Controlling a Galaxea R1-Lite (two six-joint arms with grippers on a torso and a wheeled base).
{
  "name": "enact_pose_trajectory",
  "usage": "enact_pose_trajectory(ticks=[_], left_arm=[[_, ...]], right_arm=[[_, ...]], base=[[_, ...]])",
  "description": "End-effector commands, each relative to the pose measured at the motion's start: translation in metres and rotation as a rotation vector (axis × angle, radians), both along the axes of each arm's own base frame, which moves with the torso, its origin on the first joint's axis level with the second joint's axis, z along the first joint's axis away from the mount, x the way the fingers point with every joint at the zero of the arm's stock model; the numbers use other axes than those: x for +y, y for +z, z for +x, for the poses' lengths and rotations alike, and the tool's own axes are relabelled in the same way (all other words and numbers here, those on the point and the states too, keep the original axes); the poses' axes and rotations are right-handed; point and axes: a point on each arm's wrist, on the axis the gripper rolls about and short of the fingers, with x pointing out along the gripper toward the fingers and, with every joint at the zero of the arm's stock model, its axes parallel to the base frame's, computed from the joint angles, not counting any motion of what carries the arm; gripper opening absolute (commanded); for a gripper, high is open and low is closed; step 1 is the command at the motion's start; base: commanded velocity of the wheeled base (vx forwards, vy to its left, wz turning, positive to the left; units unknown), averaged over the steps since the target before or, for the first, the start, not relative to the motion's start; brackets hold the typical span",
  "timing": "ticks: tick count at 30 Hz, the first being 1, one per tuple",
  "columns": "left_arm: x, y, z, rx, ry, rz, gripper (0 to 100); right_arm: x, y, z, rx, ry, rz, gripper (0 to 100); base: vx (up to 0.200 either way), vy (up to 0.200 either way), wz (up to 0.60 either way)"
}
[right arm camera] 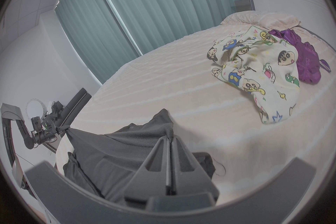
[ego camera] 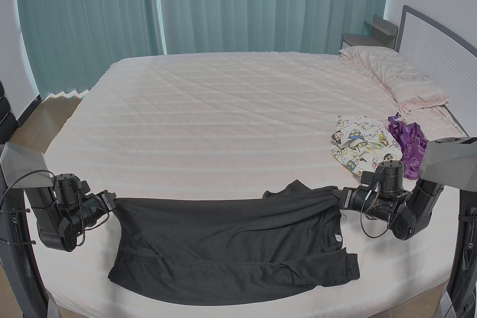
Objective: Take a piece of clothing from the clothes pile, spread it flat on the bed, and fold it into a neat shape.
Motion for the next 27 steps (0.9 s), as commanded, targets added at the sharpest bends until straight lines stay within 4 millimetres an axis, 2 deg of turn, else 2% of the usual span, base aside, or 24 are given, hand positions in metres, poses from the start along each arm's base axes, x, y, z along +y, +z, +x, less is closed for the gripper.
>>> enact_pose_trajectory(ticks=[1,5,9,21,27], left_arm=[[0.0,0.005,-0.011,0.01,-0.008,0.02,0],[-0.001,0.013,-0.017,-0.015,-0.004,0.02,0],[0.001,0.02,-0.015,-0.046,0.01,0.025,0],[0.007,0.008,0.0,-0.049,0.026,0.023,0],[0.009,0.009,0.007,-0.071,0.04,0.001,0]], right_arm=[[-0.002,-0.005,-0.017,0.031,0.012,-0.009,0],[-0.003,-0.008,-0.024,0.011,0.012,-0.002,0],[-0.001,-0.007,-0.017,-0.044,-0.004,0.005,0],[0.009,-0.003,0.033,-0.192,-0.079,0.011,0],[0.01,0.002,0.042,-0.208,-0.08,0.017,0]], base=[[0.0,0.0,0.0],[0.0,0.0,0.0],[0.0,0.0,0.0],[0.0,0.0,0.0],[0.0,0.0,0.0]])
